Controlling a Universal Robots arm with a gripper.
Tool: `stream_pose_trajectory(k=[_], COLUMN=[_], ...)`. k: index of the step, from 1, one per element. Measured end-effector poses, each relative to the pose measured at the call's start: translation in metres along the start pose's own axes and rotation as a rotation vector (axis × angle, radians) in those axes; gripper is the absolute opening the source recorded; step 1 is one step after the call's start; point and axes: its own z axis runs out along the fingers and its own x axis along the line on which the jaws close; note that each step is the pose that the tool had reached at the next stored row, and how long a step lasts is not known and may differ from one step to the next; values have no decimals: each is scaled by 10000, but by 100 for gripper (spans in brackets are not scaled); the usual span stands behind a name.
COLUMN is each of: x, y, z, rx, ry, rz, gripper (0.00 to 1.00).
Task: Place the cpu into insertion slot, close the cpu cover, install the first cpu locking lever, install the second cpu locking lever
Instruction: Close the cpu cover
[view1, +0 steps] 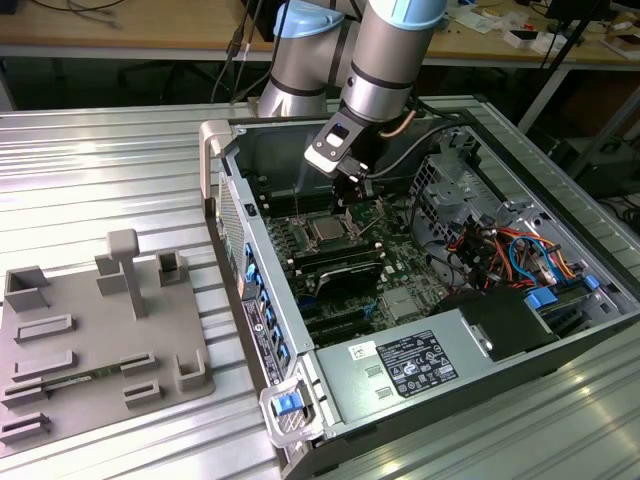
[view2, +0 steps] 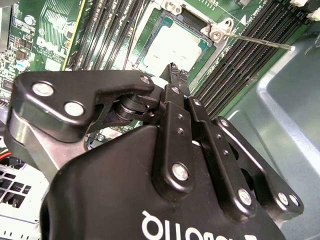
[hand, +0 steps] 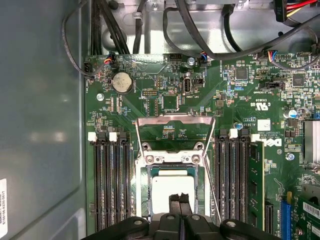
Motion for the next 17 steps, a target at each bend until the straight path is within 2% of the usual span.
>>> stream_pose_trajectory(k=[8, 17], x=[-1, -1], y=[0, 0], z=[-37, -47], rx=[0, 0], ry=[0, 1], rz=[0, 0], gripper=[11, 11])
